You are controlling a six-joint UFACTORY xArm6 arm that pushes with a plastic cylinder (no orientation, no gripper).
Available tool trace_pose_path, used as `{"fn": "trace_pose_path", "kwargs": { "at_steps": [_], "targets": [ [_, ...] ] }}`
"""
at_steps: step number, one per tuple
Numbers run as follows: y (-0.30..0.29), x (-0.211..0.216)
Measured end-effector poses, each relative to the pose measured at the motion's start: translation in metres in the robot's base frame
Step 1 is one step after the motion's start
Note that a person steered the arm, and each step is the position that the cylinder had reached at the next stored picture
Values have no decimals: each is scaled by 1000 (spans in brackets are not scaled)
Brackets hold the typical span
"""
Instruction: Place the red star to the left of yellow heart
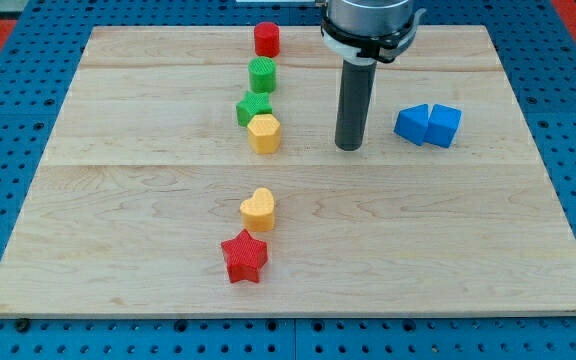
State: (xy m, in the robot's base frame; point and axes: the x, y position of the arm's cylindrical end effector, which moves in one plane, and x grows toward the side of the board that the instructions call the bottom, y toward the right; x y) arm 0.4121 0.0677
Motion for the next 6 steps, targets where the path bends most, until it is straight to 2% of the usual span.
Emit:
{"fn": "trace_pose_path", "kwargs": {
  "at_steps": [1, 3, 4, 5, 6],
  "targets": [
    [0, 13],
    [-29, 134],
    [-90, 157],
    [-122, 159],
    [-110, 167]
  ]
}}
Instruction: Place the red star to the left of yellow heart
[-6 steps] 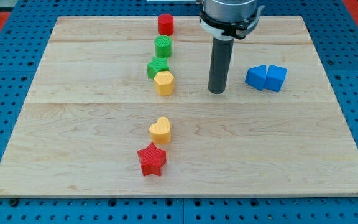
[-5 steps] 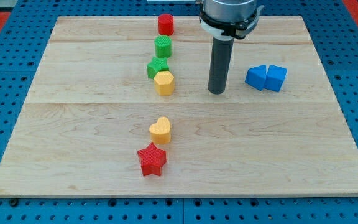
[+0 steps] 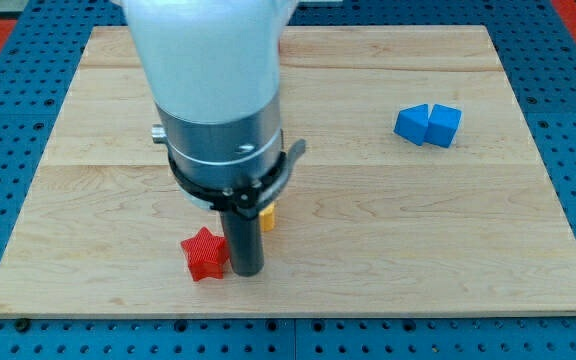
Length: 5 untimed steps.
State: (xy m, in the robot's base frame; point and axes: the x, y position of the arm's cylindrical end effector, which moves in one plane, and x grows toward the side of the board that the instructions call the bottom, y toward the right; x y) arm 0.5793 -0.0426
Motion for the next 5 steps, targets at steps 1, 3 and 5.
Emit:
{"fn": "trace_pose_path", "kwargs": {
  "at_steps": [1, 3, 5],
  "targets": [
    [-23, 40],
    [-64, -24],
    [-52, -44]
  ]
}}
